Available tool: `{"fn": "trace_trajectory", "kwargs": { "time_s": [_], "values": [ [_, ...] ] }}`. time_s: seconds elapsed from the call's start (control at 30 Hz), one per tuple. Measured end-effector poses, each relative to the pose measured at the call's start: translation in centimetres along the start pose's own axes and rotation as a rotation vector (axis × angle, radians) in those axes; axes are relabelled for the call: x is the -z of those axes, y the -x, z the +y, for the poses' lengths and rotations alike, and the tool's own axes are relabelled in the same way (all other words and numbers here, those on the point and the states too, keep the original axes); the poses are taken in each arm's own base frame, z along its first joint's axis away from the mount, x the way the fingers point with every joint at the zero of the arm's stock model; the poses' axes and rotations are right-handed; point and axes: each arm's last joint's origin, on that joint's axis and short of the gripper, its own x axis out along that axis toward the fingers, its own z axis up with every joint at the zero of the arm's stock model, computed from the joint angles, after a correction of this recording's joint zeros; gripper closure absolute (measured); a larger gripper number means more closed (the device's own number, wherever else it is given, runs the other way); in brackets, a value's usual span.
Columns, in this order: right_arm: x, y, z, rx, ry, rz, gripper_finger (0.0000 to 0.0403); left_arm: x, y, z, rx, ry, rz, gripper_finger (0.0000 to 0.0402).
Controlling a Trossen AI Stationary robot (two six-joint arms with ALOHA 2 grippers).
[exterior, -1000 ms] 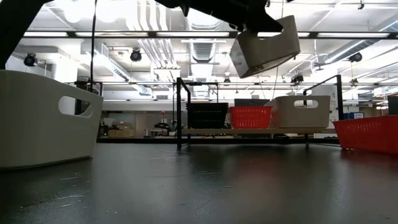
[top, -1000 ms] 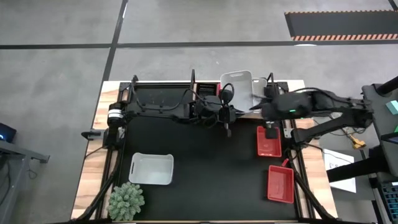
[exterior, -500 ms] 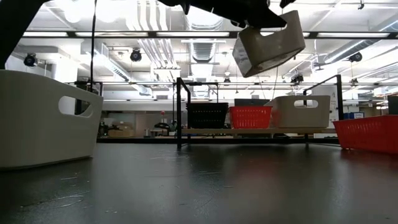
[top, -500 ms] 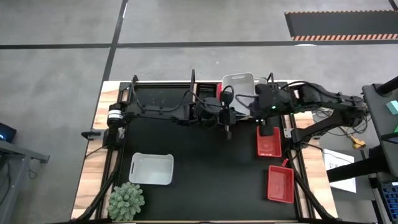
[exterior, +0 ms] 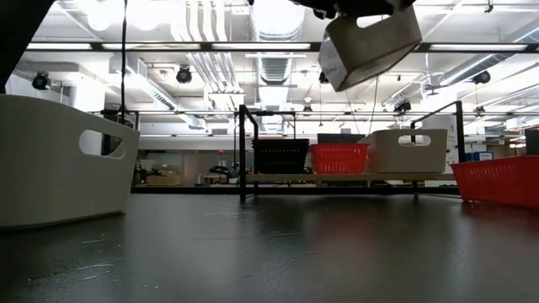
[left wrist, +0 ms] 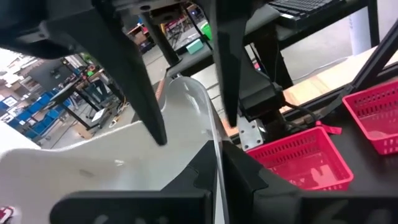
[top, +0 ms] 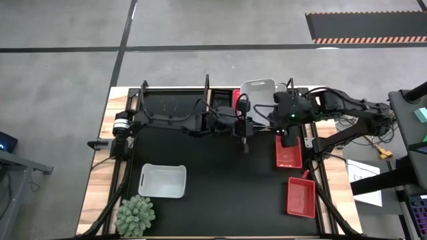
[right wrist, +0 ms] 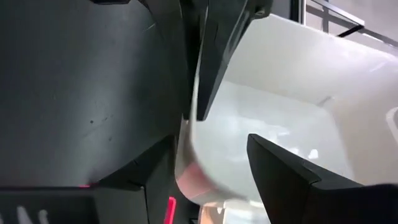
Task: Stack baskets on shelf by color
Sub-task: Stack the top white bin into the top of the white bin on the shelf
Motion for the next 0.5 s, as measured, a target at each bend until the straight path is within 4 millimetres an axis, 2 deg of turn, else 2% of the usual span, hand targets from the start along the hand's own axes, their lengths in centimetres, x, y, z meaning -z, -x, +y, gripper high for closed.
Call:
{"fn": "trace_trajectory", "kwargs": {
  "time_s": [0.13, 0.33, 0.5],
  "values": [
    [-0.05, -0.05, 0.0, -0.002, 0.036, -0.002, 0.026, -0.09, 0.0, 0.03, -0.007, 0.003, -0.012, 0.0402],
    [-0.11, -0.38, 0.11, -0.024, 0.094, 0.017, 0.0378, -0.12, -0.01, 0.19, -0.02, 0.001, -0.018, 0.0401],
    [-0.07, -0.63, 0.14, -0.017, 0.095, 0.024, 0.039, -0.35, -0.02, 0.26, -0.026, 0.0, -0.045, 0.0368]
  ]
}}
